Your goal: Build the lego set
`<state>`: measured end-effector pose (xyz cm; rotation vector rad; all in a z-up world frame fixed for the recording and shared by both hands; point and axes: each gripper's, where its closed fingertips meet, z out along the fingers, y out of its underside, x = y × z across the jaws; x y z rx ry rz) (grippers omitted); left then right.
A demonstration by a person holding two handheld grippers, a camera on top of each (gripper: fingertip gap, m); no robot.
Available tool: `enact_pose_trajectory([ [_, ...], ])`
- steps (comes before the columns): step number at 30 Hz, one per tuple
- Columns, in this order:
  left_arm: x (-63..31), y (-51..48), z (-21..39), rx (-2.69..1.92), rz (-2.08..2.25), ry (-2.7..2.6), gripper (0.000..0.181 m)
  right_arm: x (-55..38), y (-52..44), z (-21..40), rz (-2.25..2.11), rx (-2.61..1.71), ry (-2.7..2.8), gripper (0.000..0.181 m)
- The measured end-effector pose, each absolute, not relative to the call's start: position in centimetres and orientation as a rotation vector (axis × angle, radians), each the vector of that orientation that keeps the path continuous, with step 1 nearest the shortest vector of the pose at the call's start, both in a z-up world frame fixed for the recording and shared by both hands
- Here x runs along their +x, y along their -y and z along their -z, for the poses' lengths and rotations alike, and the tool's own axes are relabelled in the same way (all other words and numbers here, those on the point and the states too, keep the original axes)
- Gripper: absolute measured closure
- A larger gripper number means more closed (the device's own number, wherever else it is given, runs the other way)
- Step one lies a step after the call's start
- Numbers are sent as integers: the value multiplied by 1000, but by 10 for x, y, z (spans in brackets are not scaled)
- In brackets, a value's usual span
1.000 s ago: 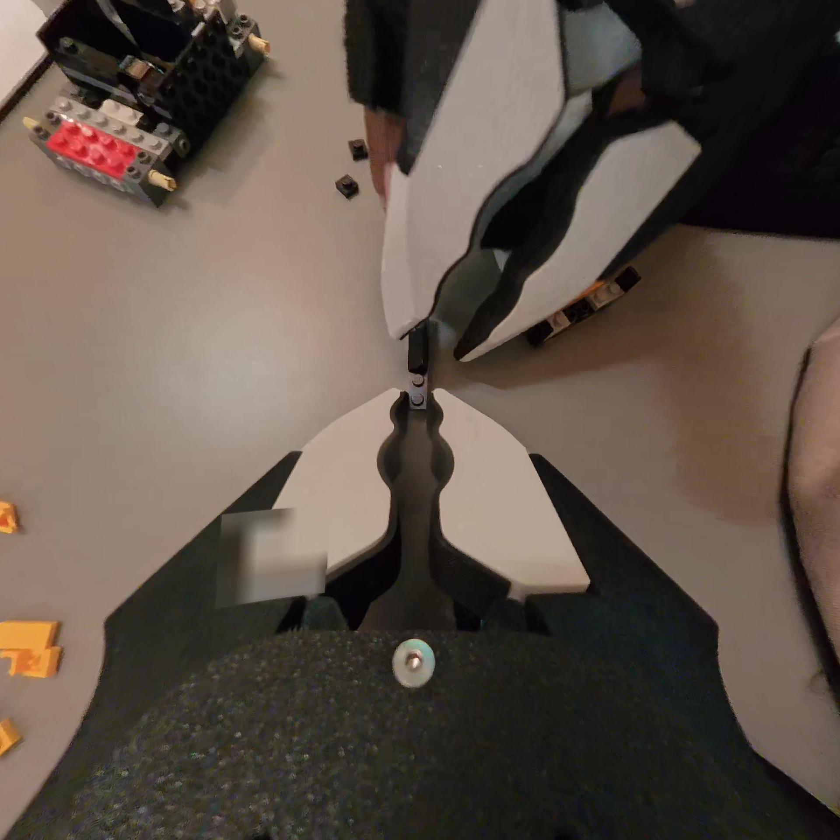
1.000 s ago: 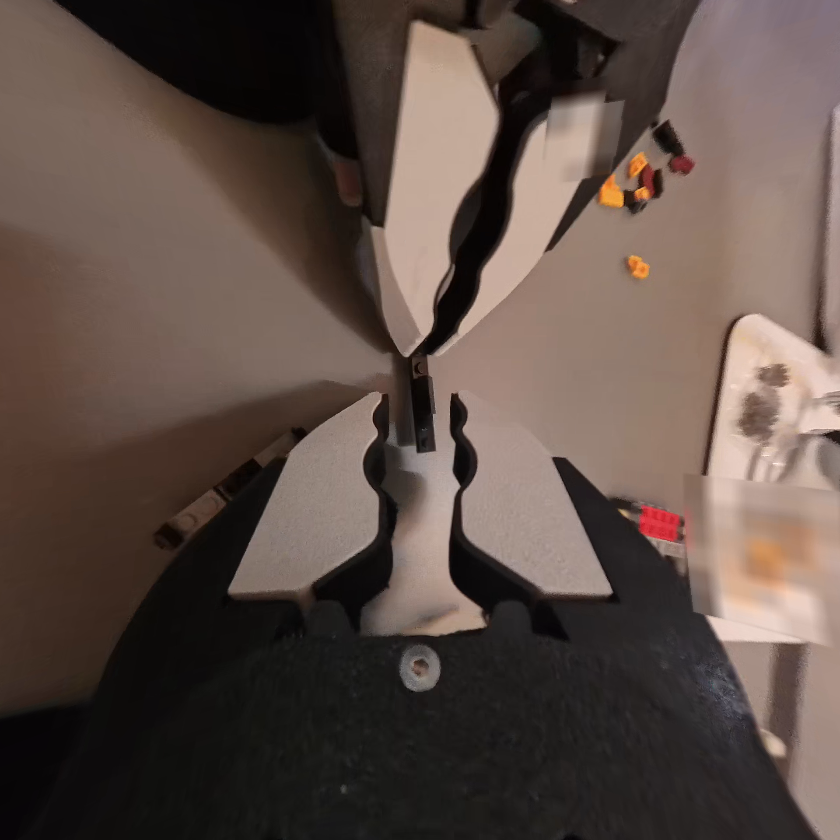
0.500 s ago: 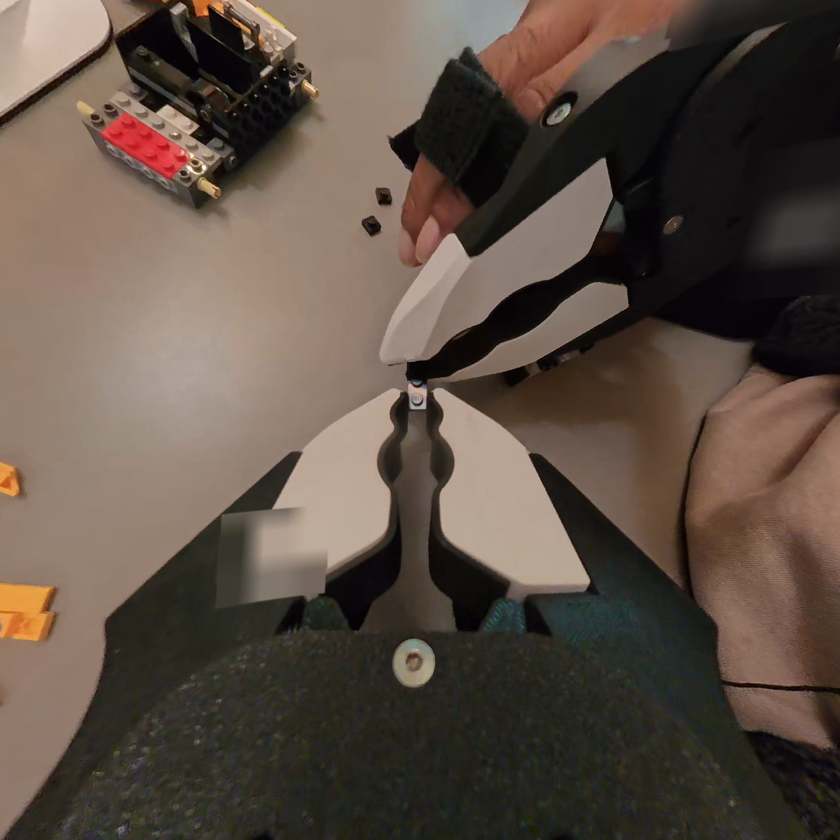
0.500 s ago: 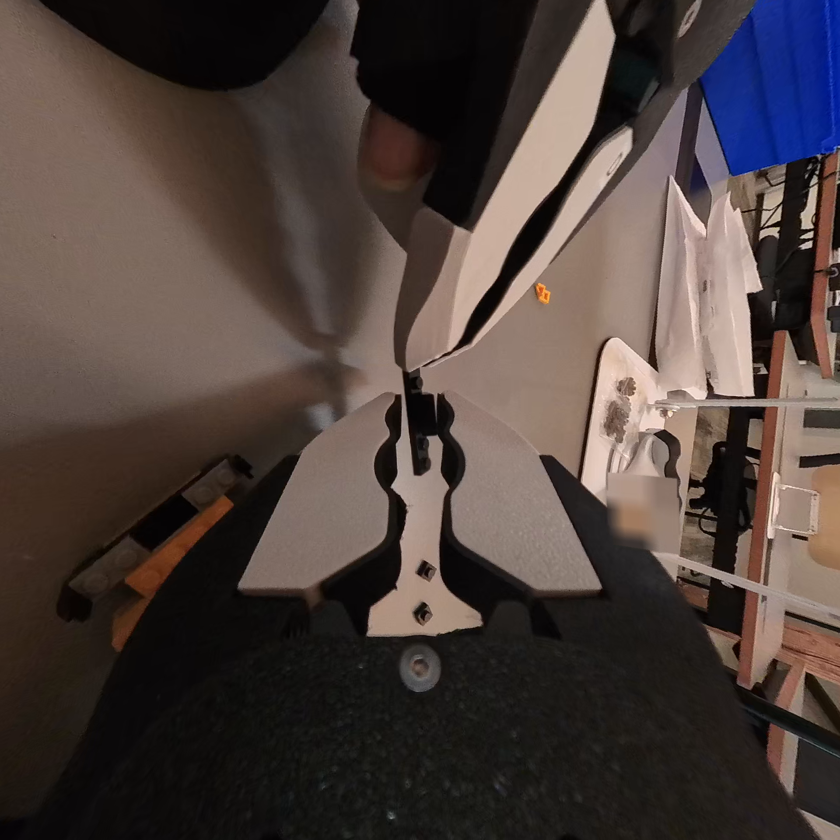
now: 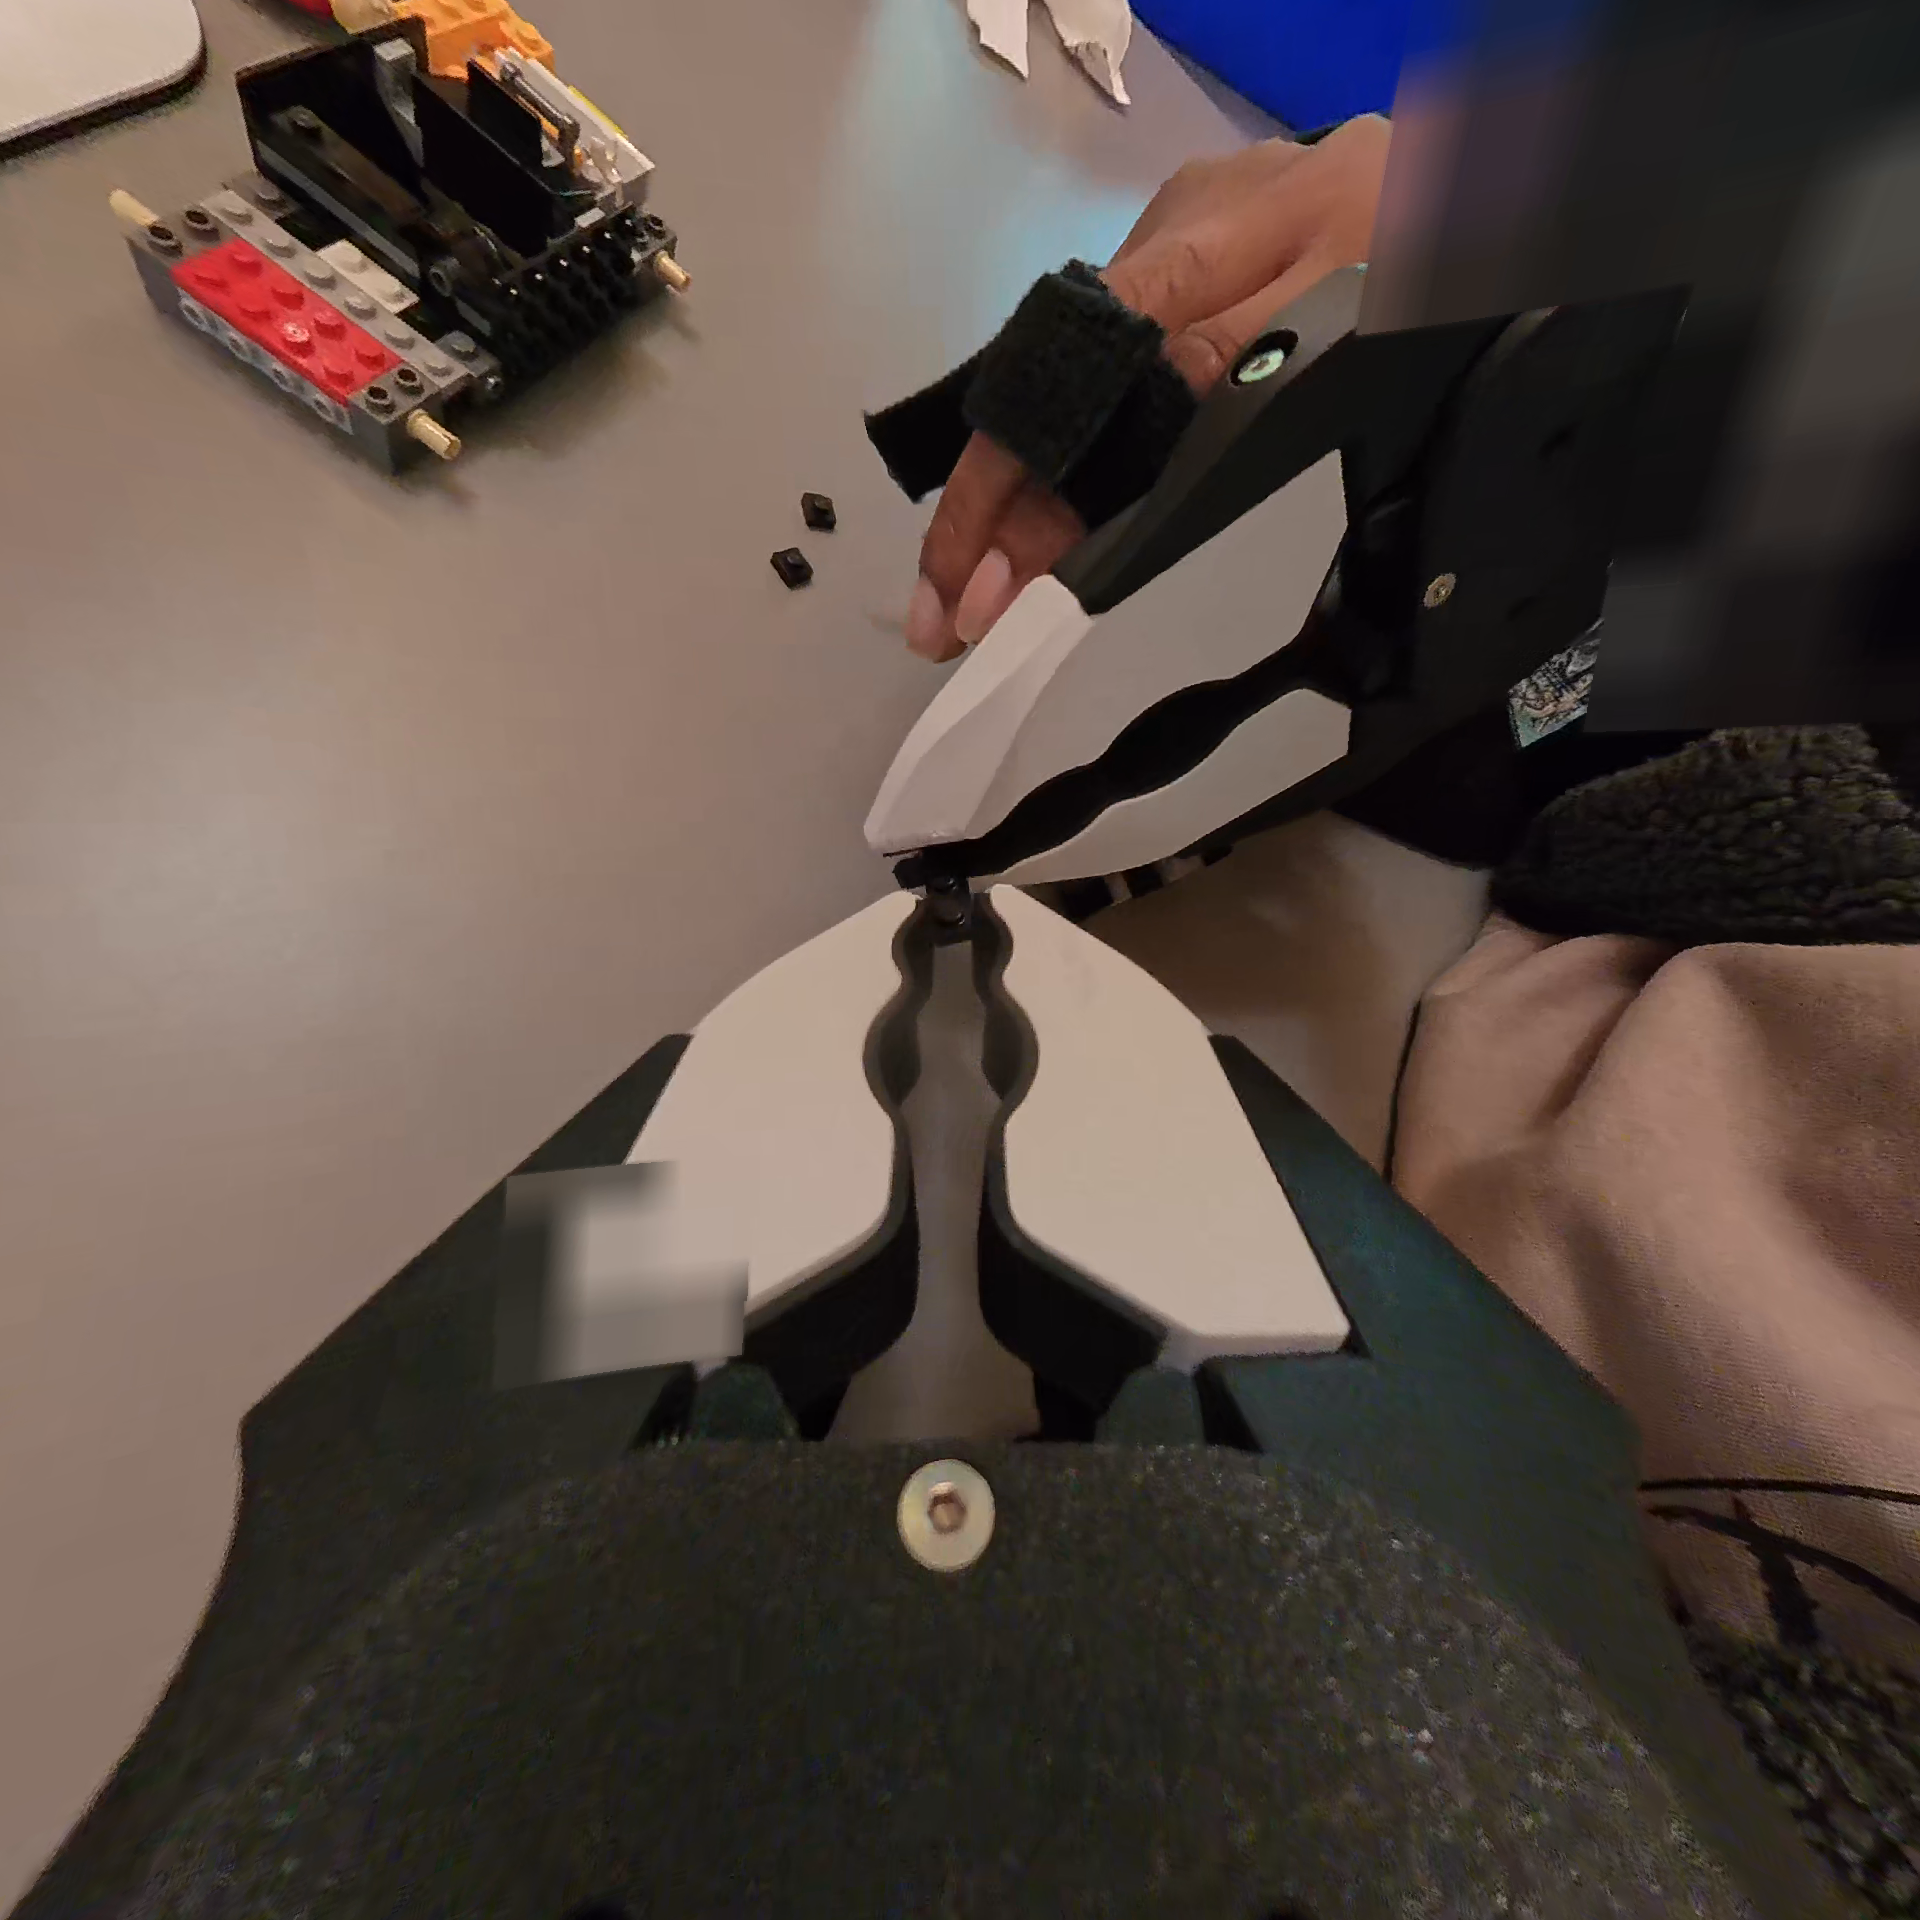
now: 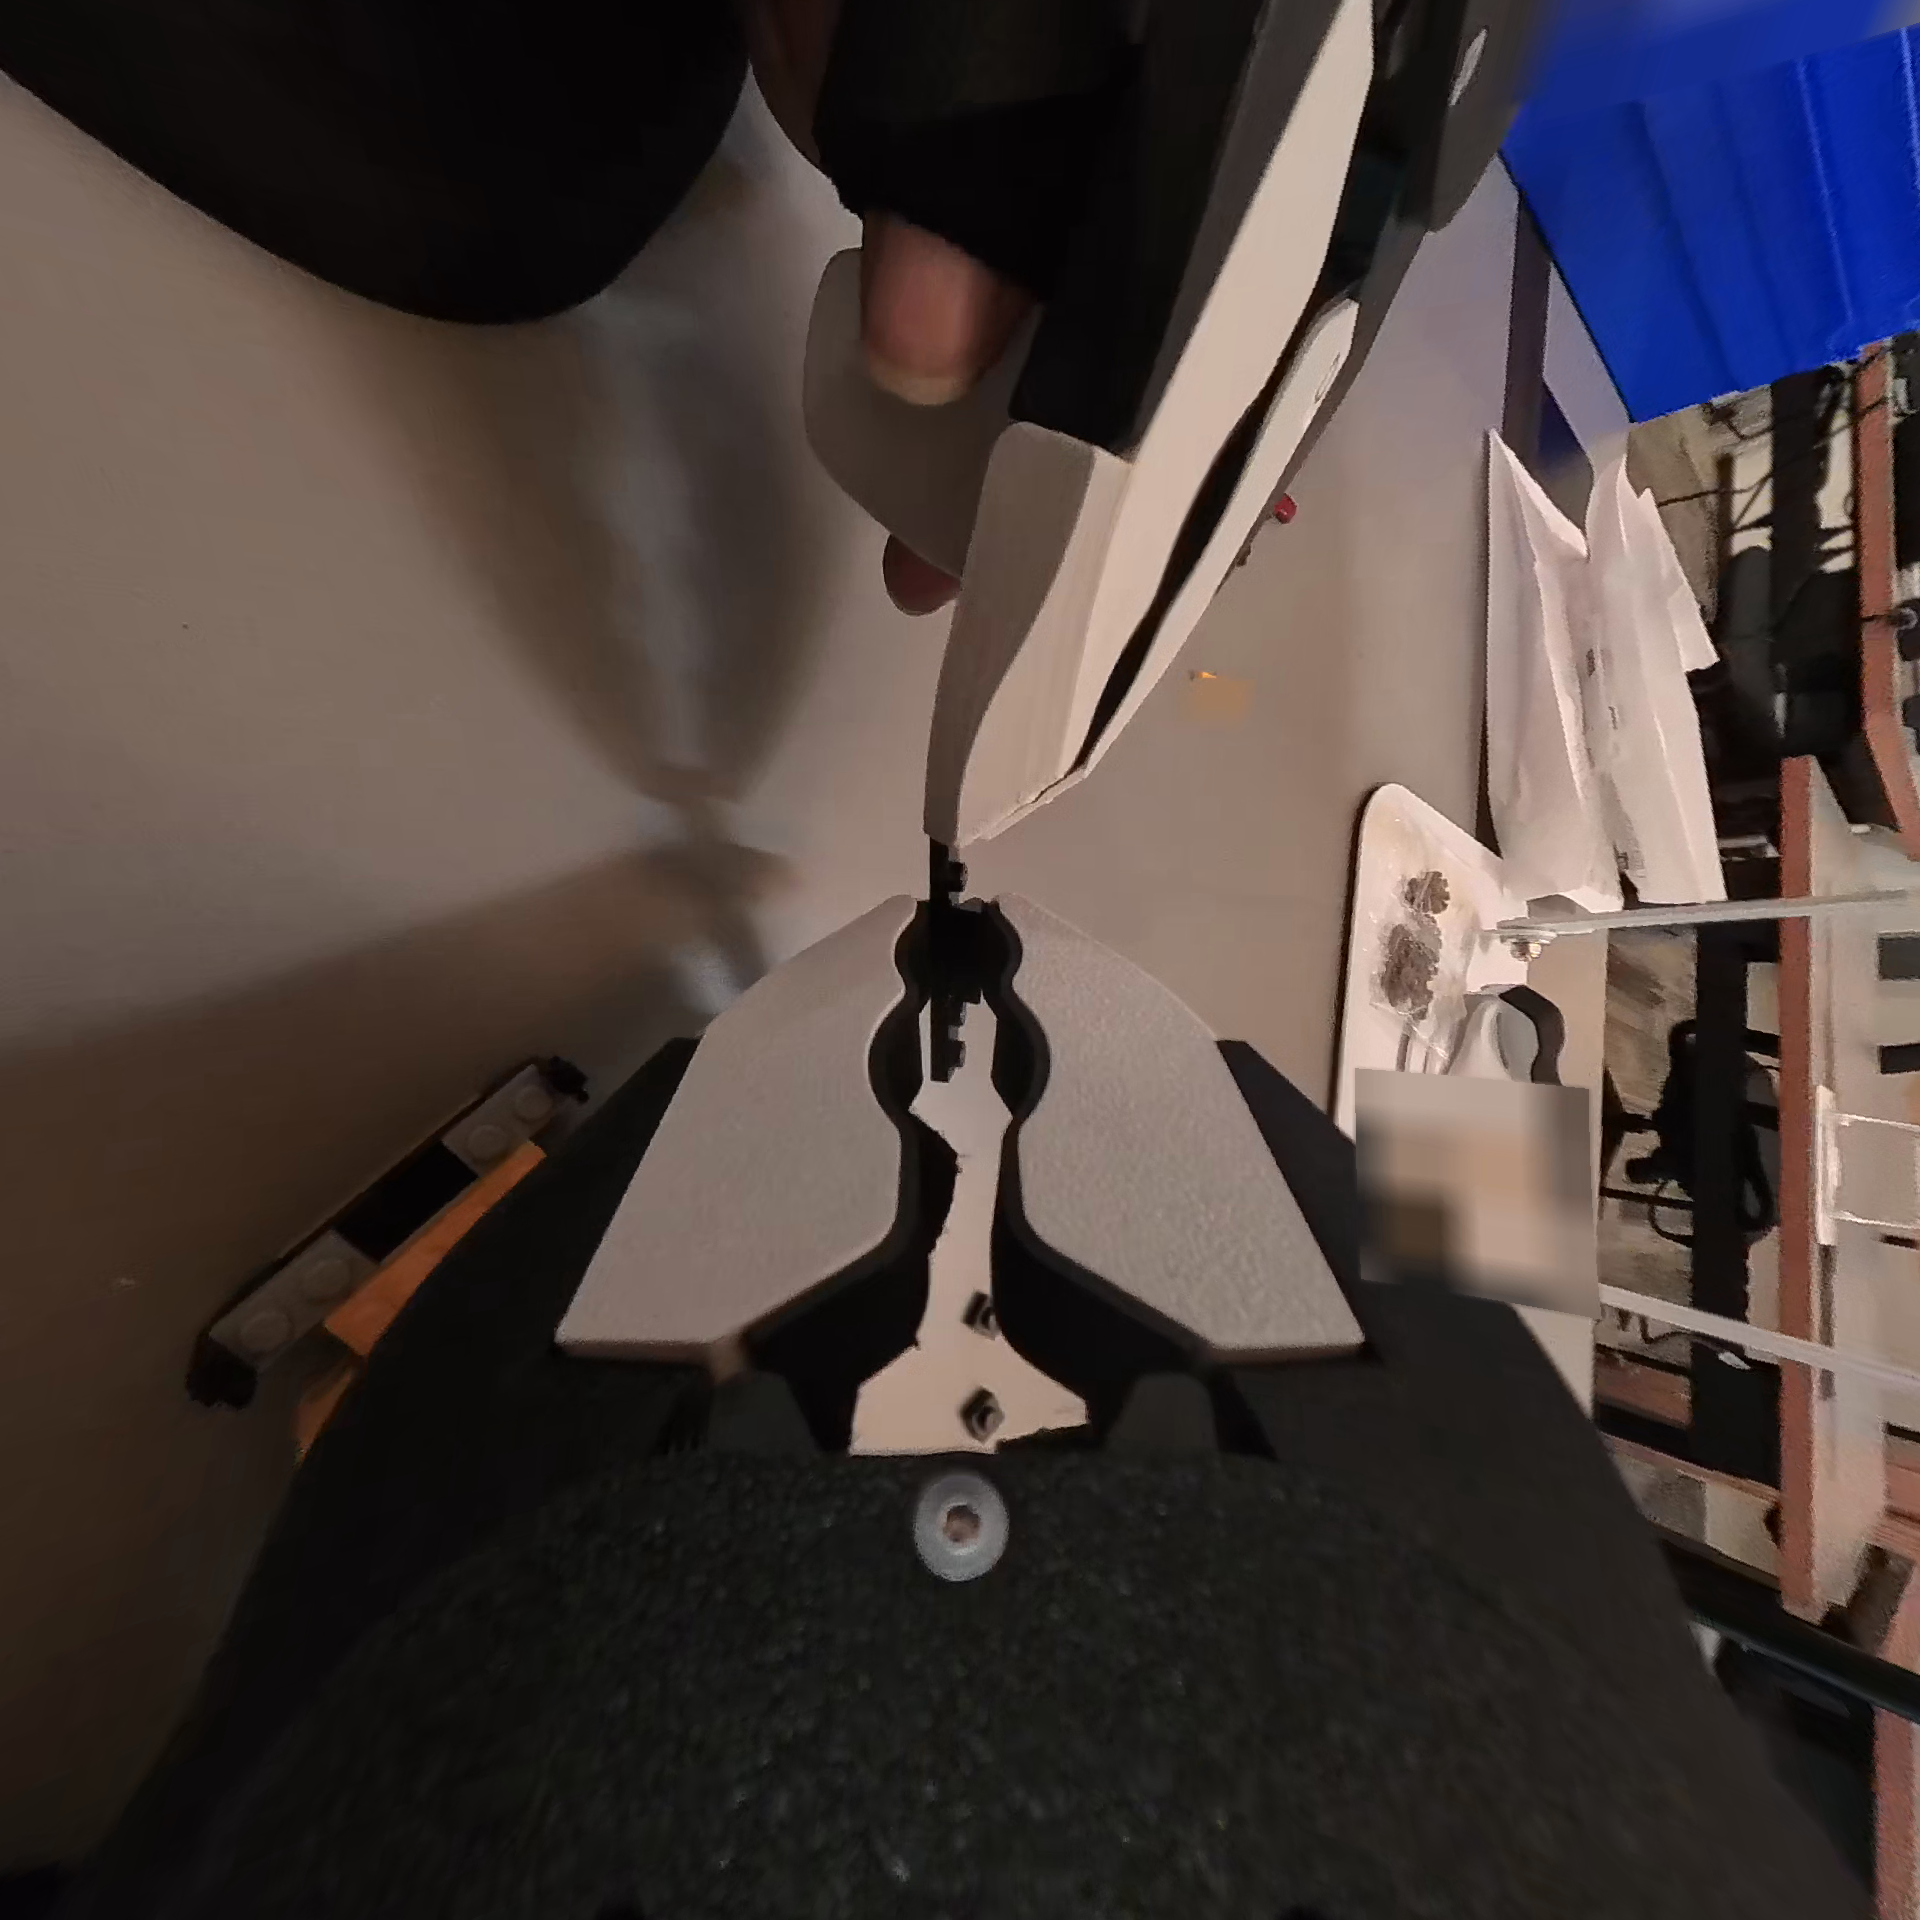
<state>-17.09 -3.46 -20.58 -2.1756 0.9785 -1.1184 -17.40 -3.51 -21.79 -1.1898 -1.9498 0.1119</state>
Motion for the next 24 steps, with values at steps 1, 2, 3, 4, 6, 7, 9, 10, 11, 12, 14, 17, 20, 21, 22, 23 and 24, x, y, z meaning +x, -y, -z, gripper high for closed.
enact_pose_trajectory([
  [1, -170, 35, 205, -2169, 1117, -986, 174, -173, 36, 218, -130, -1193, 1949, 173],
  [2, -170, 36, 204, -2160, 1115, -993, 174, -173, 37, 217, -147, -1195, 1946, 173],
  [3, -169, 36, 202, -2146, 1111, -999, 174, -173, 37, 215, -164, -1194, 1939, 173],
  [4, -169, 36, 200, -2131, 1106, -1002, 174, -172, 37, 213, -185, -1197, 1928, 173],
  [6, -167, 36, 195, -2096, 1089, -1018, 174, -171, 38, 210, -234, -1217, 1915, 173],
  [7, -166, 36, 192, -2075, 1080, -1024, 174, -170, 38, 207, -251, -1217, 1909, 173],
  [9, -165, 36, 186, -2037, 1076, -1028, 175, -169, 38, 202, -284, -1213, 1887, 173],
  [10, -164, 37, 183, -2018, 1079, -1030, 175, -169, 39, 199, -307, -1219, 1876, 173],
  [11, -164, 37, 180, -1997, 1082, -1030, 175, -169, 39, 197, -328, -1223, 1861, 173],
  [12, -163, 37, 177, -1980, 1082, -1029, 175, -169, 39, 194, -343, -1220, 1839, 173],
  [14, -163, 37, 168, -1918, 1083, -1022, 175, -169, 39, 187, -385, -1216, 1785, 173],
  [17, -165, 35, 154, -1815, 1057, -1015, 164, -170, 39, 172, -460, -1198, 1693, 174],
  [20, -164, 40, 137, -1637, 955, -1074, 161, -168, 45, 156, -587, -1176, 1611, 174],
  [21, -162, 42, 131, -1581, 919, -1098, 162, -168, 47, 151, -631, -1172, 1586, 174],
  [22, -160, 45, 127, -1529, 882, -1122, 163, -167, 50, 148, -678, -1171, 1569, 174],
  [23, -157, 50, 124, -1487, 852, -1154, 164, -166, 52, 145, -718, -1165, 1552, 174],
  [24, -155, 52, 122, -1454, 813, -1173, 167, -166, 55, 142, -749, -1156, 1537, 174],
])
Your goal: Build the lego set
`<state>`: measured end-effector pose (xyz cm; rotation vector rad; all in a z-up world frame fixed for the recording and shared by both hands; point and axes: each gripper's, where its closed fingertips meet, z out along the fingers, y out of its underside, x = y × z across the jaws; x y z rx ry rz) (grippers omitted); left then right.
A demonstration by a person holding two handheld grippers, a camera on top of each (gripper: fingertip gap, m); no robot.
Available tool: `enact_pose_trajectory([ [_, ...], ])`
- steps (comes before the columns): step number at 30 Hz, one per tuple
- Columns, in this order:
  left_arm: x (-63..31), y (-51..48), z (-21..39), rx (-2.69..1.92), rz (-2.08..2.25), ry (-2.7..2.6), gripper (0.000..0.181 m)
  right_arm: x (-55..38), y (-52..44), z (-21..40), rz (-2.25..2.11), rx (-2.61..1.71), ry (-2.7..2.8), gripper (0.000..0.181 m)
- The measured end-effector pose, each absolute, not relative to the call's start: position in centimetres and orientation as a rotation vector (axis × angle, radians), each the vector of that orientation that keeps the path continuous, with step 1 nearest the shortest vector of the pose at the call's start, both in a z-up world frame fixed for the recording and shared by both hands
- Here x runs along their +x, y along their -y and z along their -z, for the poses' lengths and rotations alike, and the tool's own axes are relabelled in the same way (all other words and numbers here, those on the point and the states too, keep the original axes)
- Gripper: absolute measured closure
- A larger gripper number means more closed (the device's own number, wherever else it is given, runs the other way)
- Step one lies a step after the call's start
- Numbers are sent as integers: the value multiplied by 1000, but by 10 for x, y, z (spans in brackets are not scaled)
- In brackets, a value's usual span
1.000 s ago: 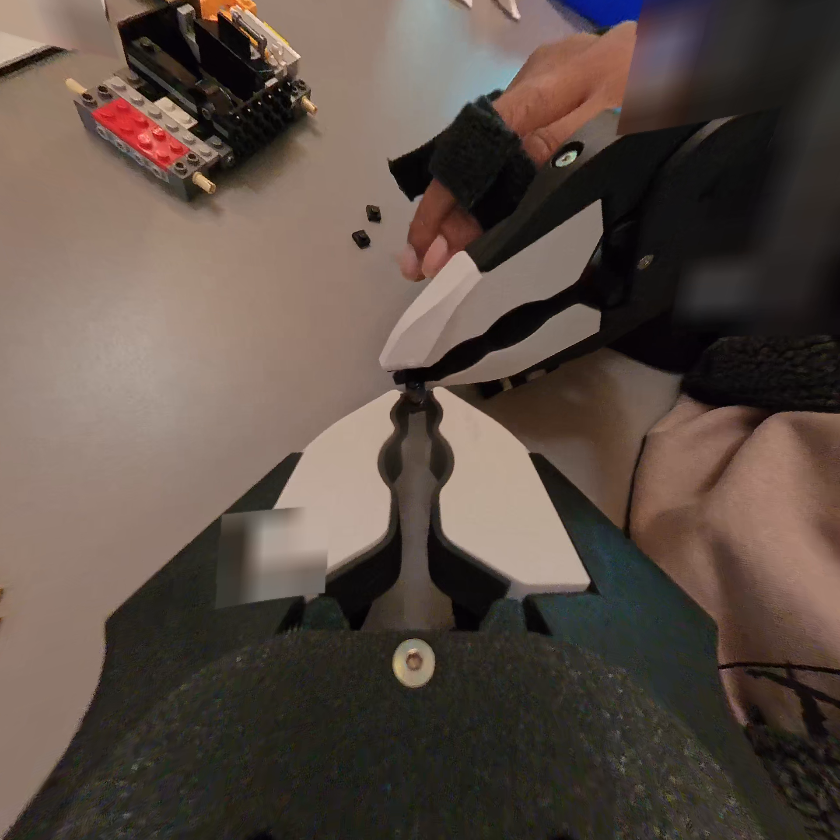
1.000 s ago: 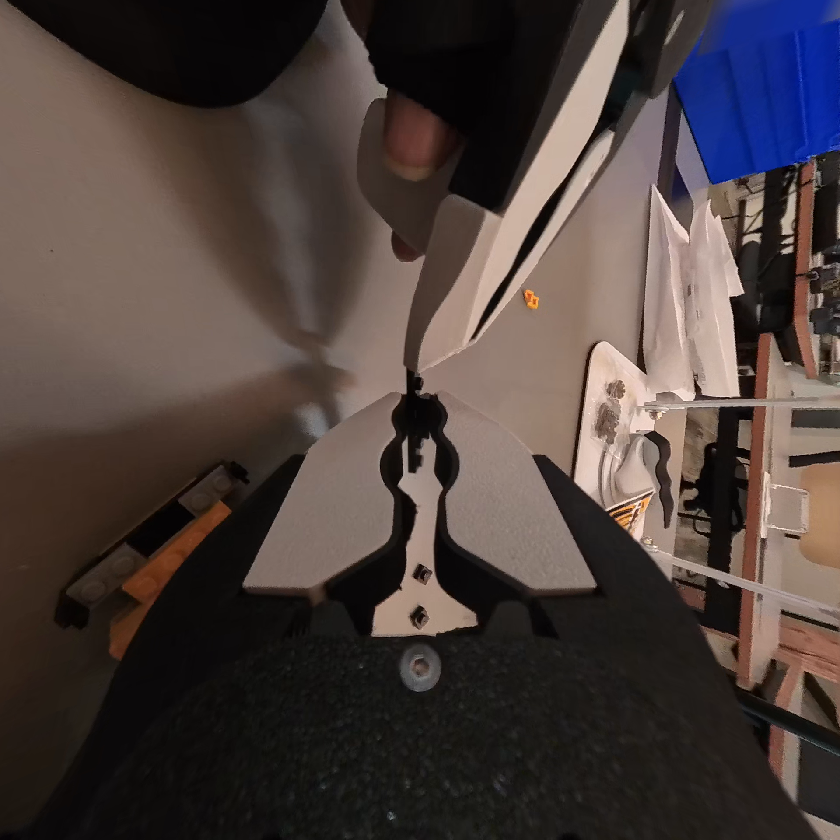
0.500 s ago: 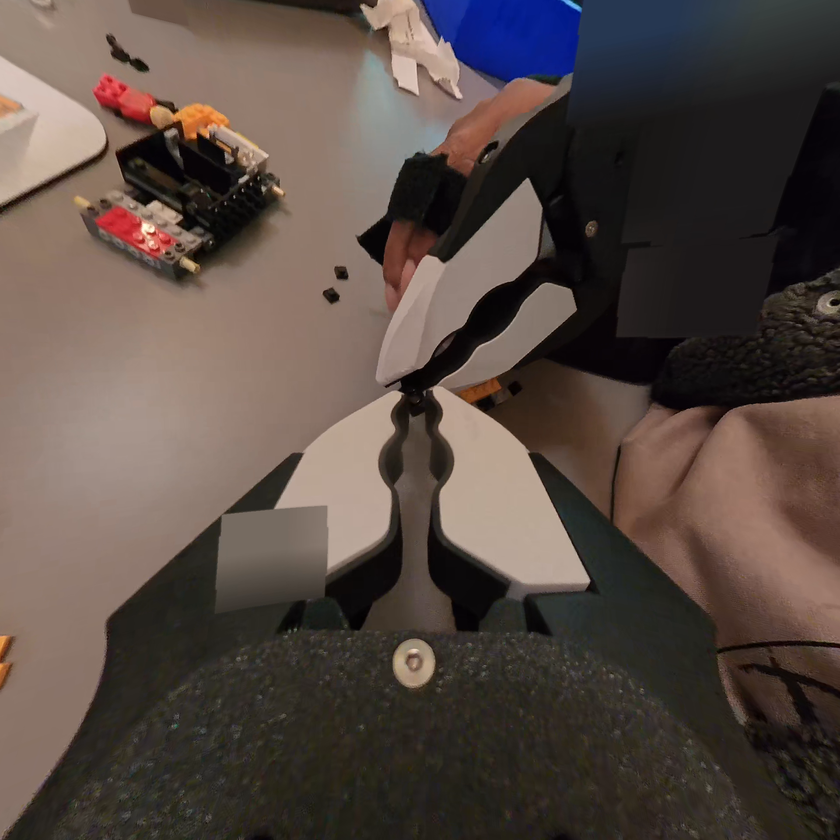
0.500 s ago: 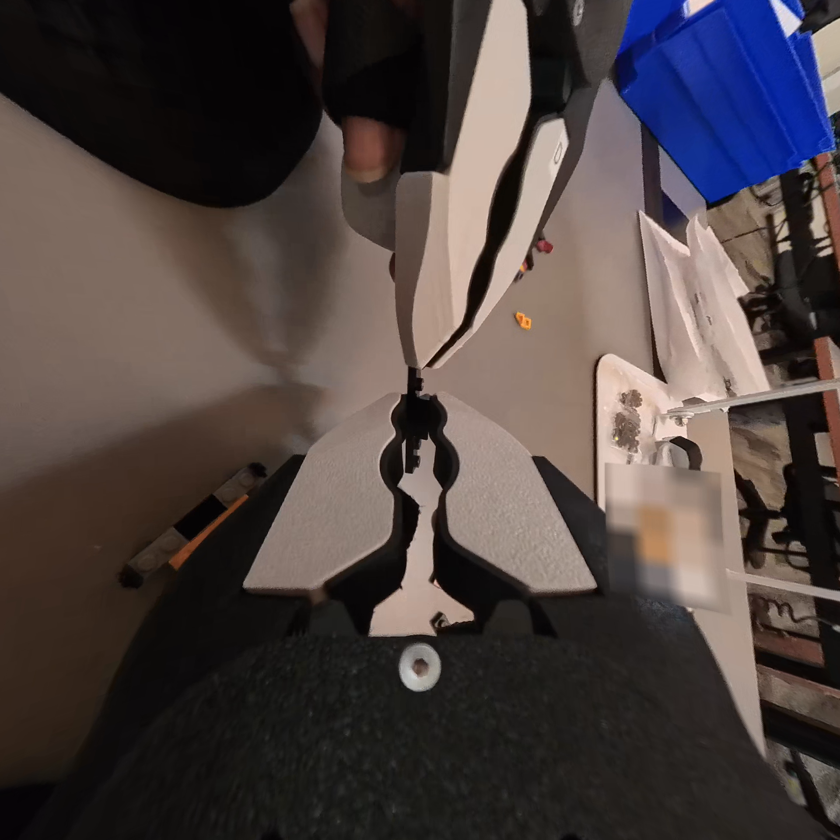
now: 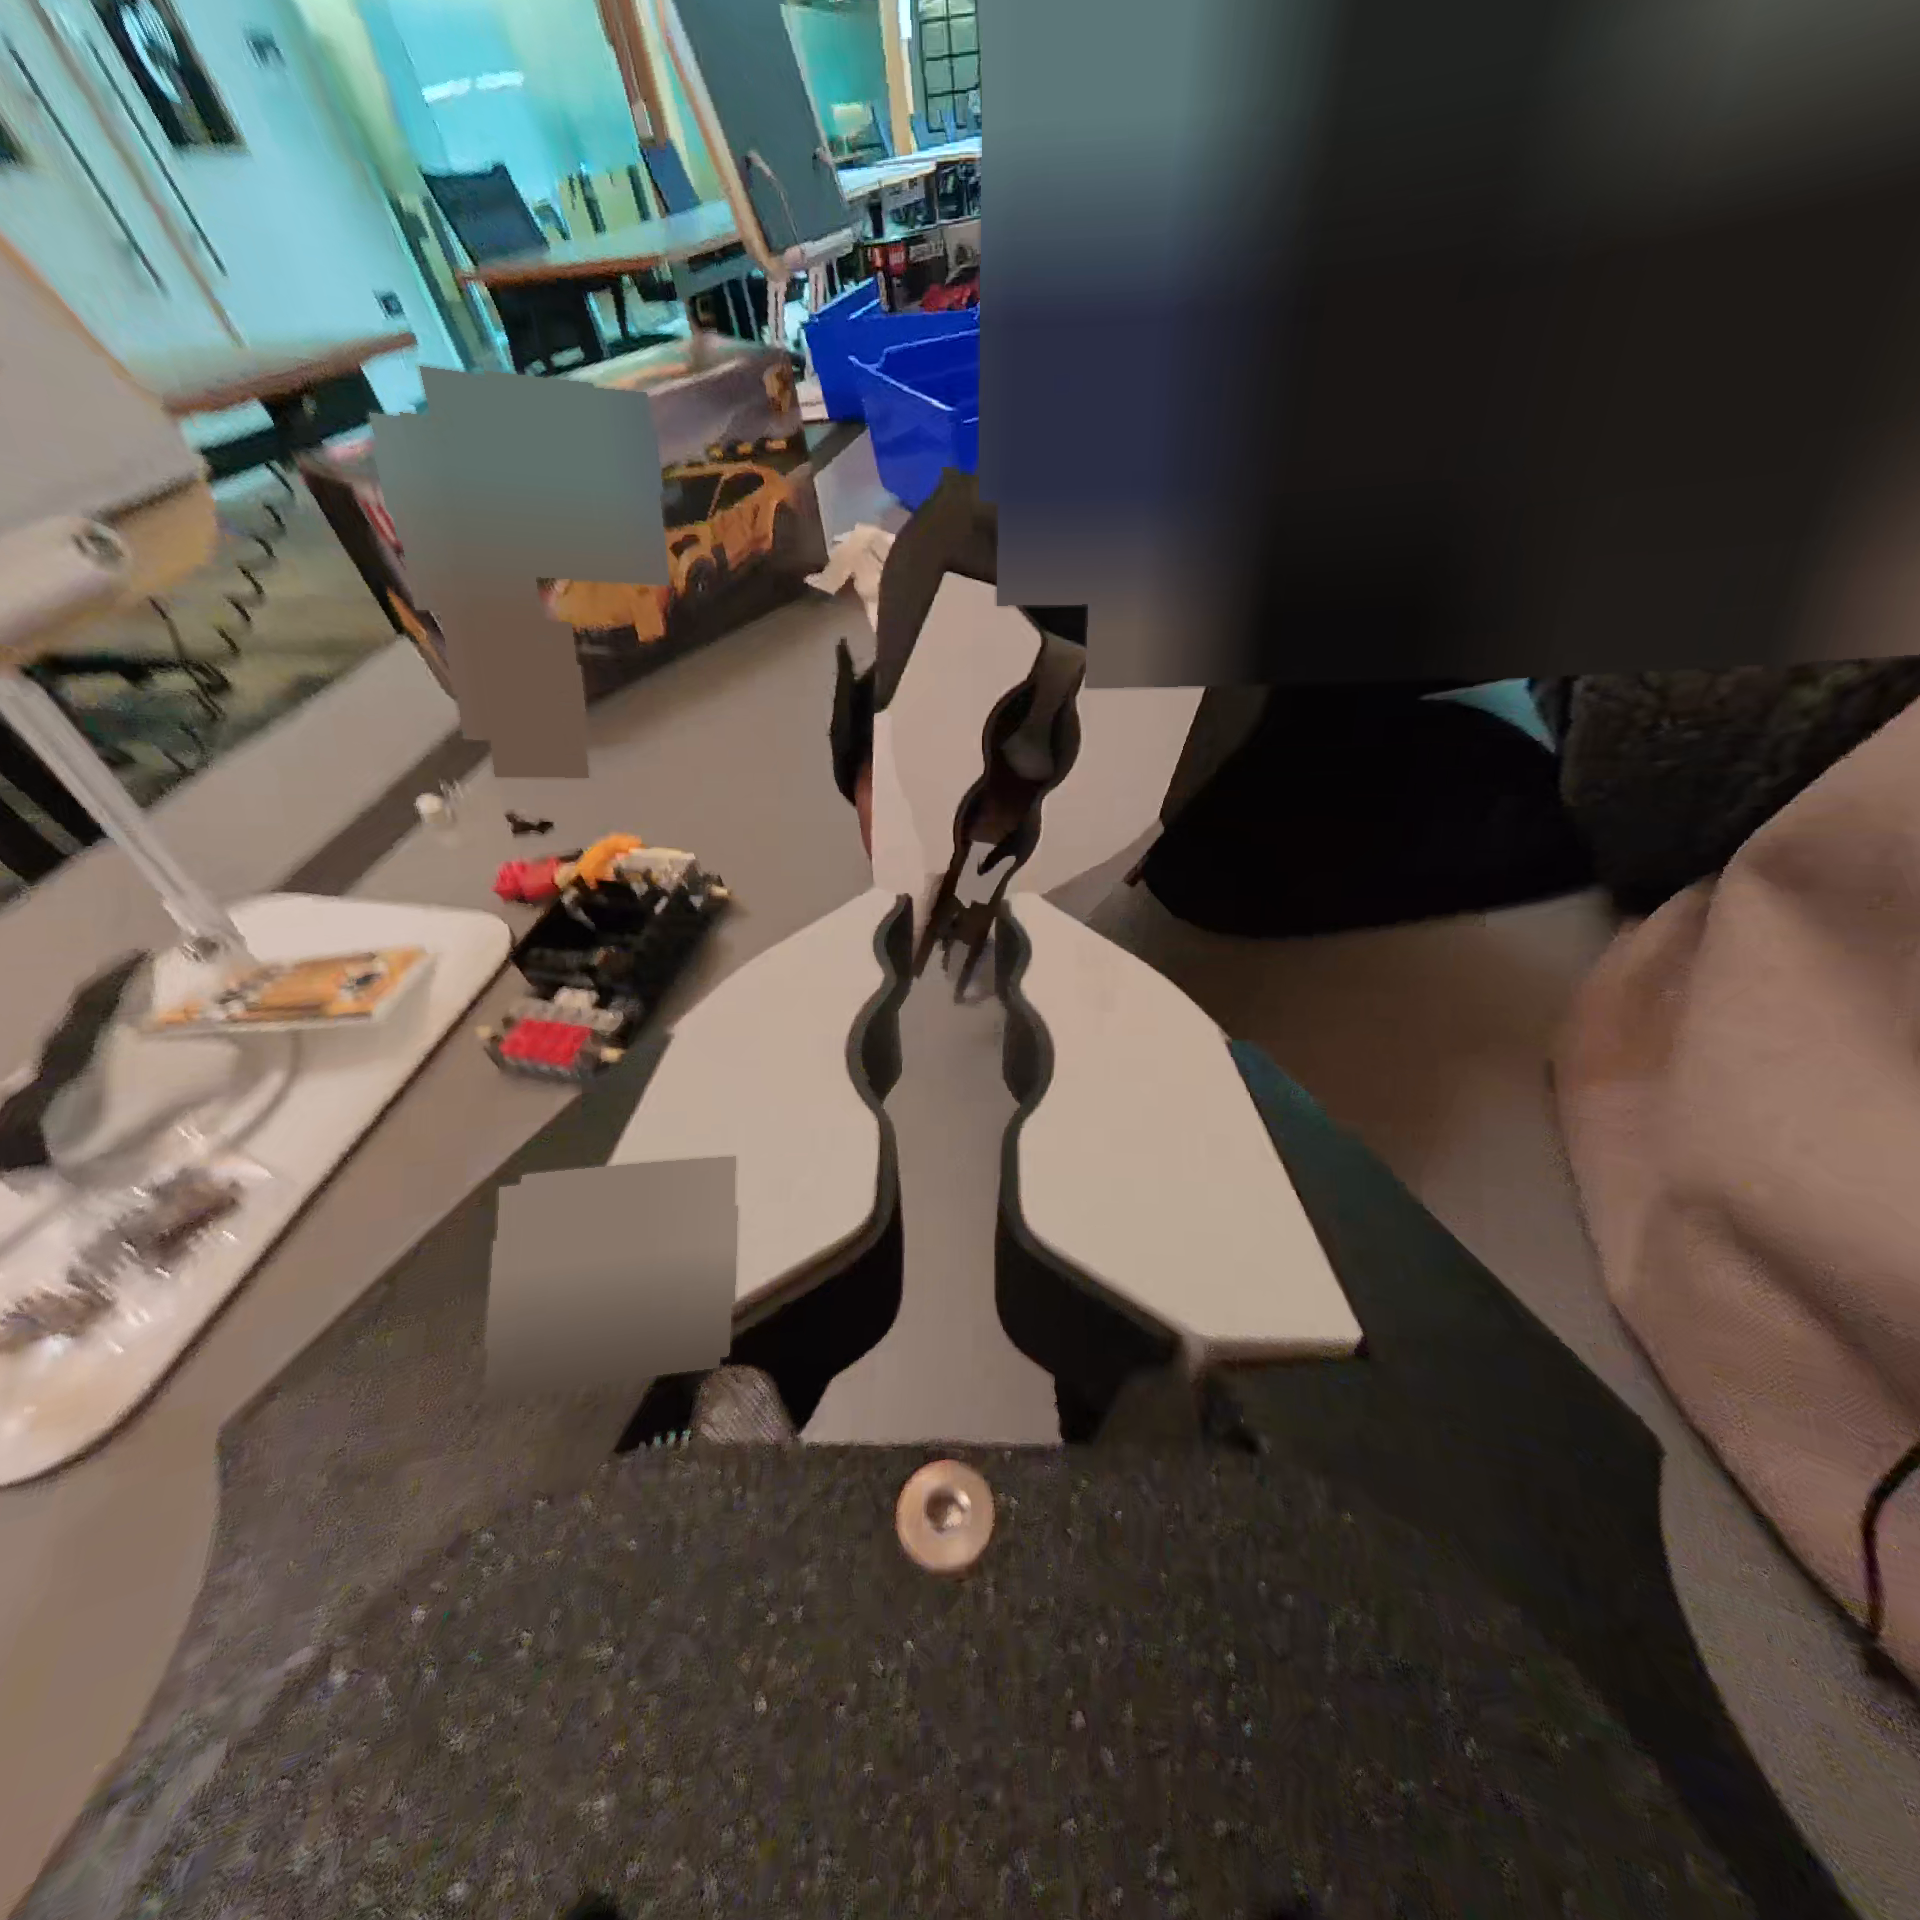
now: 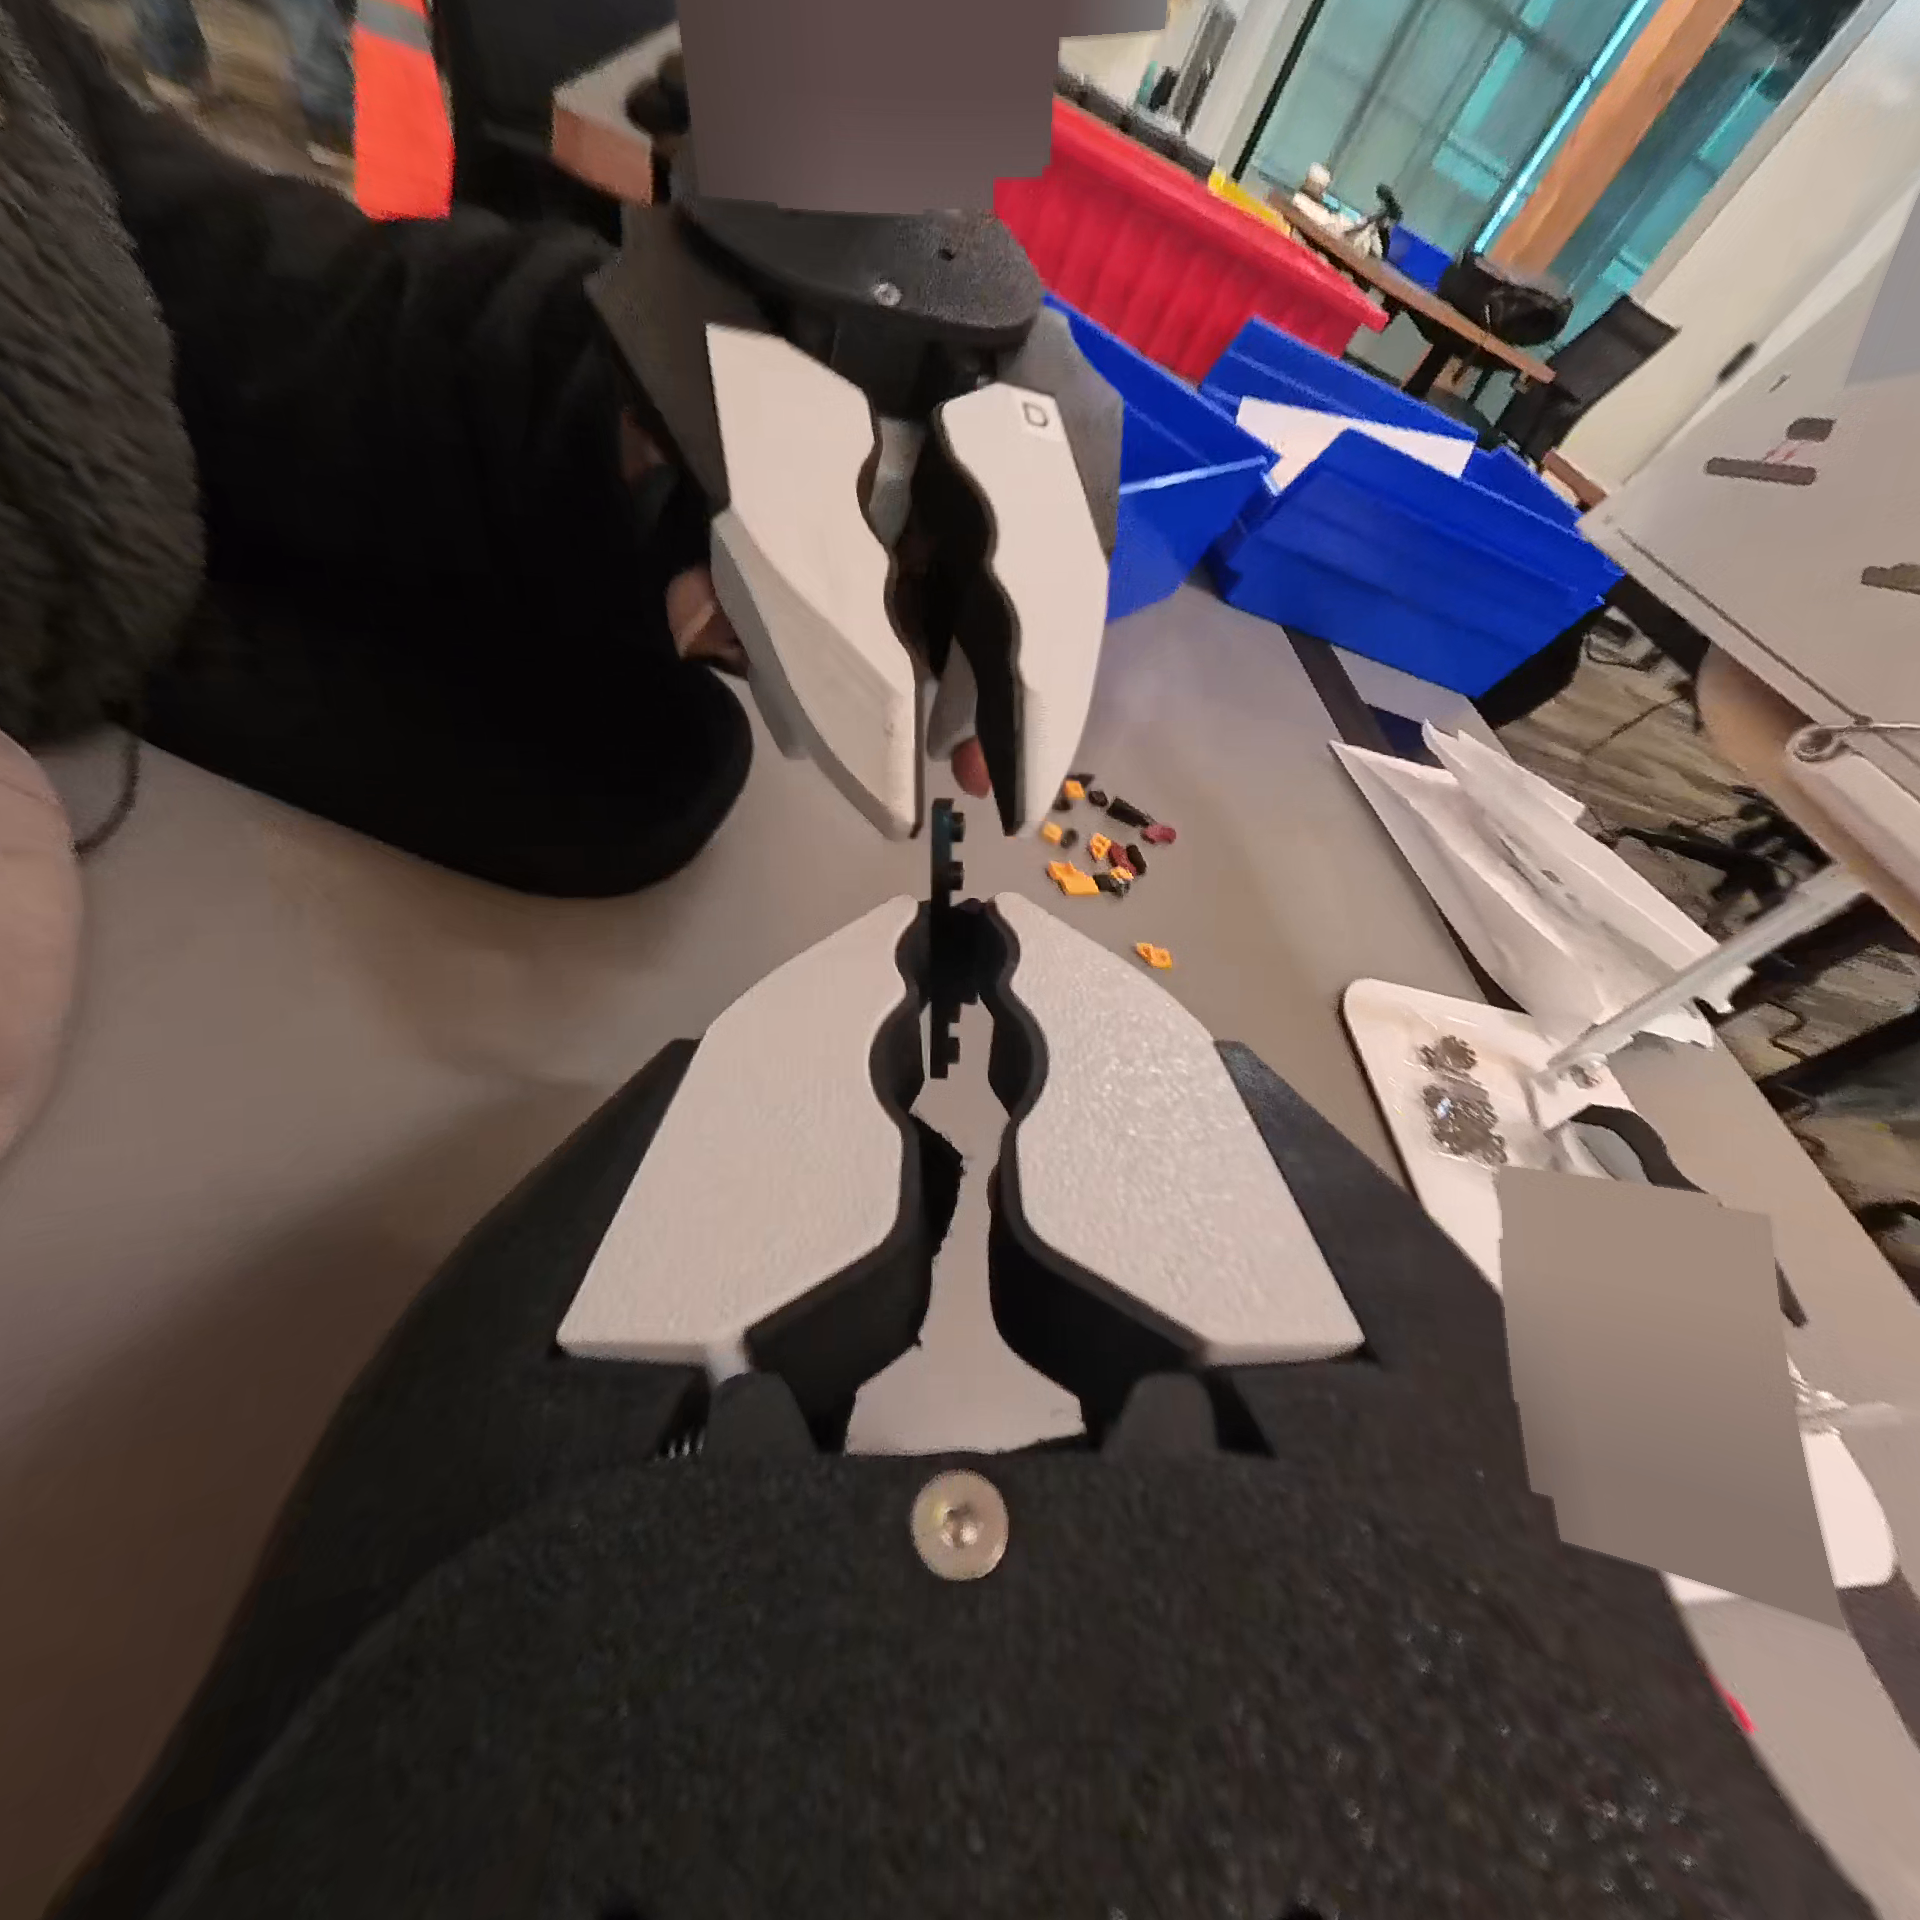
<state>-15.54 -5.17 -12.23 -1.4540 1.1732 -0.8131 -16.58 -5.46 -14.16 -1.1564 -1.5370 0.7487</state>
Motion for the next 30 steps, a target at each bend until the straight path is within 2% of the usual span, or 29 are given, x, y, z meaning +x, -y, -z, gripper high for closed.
enact_pose_trajectory([
  [2, -152, 58, 118, -1383, 756, -1214, 175, -165, 59, 137, -793, -1141, 1522, 174],
  [13, -148, 91, 99, -1056, 688, -1330, 176, -164, 88, 118, -882, -1008, 1588, 174],
  [30, -143, 113, 86, -934, 839, -1314, 176, -162, 116, 105, -1279, -985, 1650, 172],
])
